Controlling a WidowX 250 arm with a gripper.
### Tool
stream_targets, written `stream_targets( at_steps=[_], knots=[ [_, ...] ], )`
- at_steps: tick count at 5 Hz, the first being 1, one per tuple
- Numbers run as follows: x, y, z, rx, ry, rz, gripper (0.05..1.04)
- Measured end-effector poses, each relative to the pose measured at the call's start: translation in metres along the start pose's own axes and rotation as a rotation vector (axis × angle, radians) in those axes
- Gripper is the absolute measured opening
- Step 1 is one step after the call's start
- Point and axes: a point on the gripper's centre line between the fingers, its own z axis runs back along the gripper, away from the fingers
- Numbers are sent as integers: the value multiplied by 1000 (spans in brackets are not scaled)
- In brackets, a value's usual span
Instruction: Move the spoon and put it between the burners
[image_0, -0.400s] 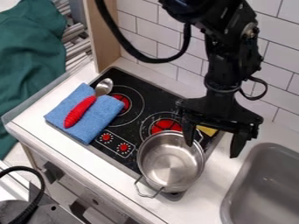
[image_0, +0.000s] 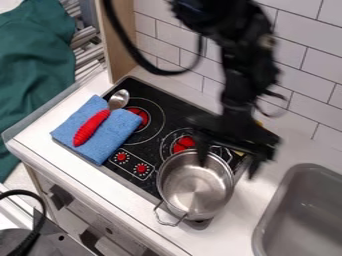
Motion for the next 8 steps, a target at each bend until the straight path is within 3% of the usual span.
stream_targets(
  at_steps=[2, 3, 4, 5, 6, 8],
  knots=[
    [34, 90, 4, -12, -90, -4, 1007],
    [43, 133, -8, 59, -91, -47, 1007],
    [53, 176, -10, 120, -70, -95, 1007],
    [50, 197, -16, 171, -47, -103, 1007],
    [48, 212, -25, 166, -5, -73, 1007],
    [35, 210, -40, 142, 76, -20, 980]
  ],
)
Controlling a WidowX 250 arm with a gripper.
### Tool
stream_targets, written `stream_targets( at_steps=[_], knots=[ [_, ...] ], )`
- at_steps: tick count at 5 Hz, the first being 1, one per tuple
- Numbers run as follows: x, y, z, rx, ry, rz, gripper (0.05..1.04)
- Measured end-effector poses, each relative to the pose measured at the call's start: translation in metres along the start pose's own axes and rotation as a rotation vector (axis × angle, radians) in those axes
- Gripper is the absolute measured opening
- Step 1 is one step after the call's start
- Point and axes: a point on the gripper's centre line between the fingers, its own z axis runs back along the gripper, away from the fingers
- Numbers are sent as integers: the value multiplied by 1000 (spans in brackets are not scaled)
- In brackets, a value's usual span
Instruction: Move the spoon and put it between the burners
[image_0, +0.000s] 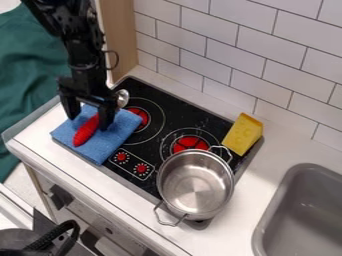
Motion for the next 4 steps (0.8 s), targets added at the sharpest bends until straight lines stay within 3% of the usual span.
stream_targets(
  at_steps=[2, 3, 4],
  knots=[
    [1, -3, -10, -24, 4, 27, 801],
    [5, -3, -11, -28, -2, 28, 533],
    [6, -5, -11, -27, -4, 27, 370]
  ],
)
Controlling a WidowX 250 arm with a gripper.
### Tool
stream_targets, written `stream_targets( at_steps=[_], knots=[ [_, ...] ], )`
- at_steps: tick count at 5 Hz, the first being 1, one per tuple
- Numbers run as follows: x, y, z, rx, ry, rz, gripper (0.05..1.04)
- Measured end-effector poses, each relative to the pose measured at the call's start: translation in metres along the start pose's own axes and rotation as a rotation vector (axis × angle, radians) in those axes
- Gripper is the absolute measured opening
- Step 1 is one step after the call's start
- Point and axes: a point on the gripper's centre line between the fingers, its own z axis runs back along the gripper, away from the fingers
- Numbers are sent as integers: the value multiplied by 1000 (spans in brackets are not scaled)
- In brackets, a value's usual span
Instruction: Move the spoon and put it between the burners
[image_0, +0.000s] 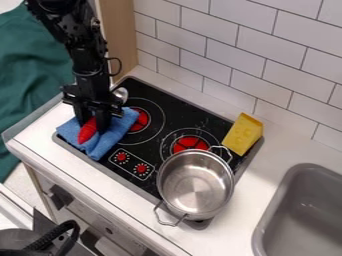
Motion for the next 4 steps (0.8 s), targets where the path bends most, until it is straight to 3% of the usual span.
stream_targets(
  at_steps=[1, 3, 4],
  knots=[
    [-2, -3, 0, -17, 1, 15, 442],
    [-4, -11, 1, -44, 8, 29, 982],
    [-6, -11, 2, -45, 11, 31, 1000]
  ],
)
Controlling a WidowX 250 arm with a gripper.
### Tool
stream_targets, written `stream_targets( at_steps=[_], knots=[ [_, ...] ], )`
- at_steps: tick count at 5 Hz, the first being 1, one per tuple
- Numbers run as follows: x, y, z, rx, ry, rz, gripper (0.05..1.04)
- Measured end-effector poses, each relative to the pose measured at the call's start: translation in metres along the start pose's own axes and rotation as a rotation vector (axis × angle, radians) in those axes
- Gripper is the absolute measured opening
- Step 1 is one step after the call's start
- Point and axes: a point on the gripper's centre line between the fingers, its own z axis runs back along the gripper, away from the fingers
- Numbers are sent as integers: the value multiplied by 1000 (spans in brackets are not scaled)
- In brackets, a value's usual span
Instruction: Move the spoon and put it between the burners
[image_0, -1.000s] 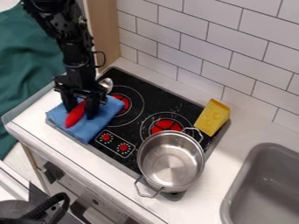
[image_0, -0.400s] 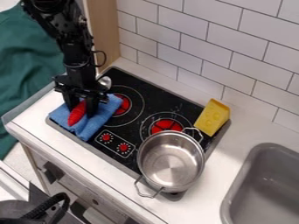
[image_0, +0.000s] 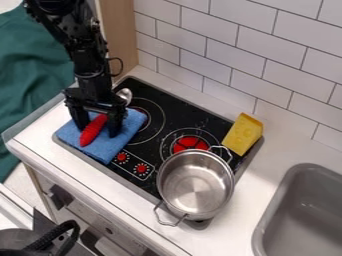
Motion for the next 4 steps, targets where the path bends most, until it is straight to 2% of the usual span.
stream_targets(
  at_steps=[2, 4],
  knots=[
    [-4, 7, 1, -11, 1, 3, 1000],
    [-2, 8, 11, -6, -20, 0, 1001]
  ],
)
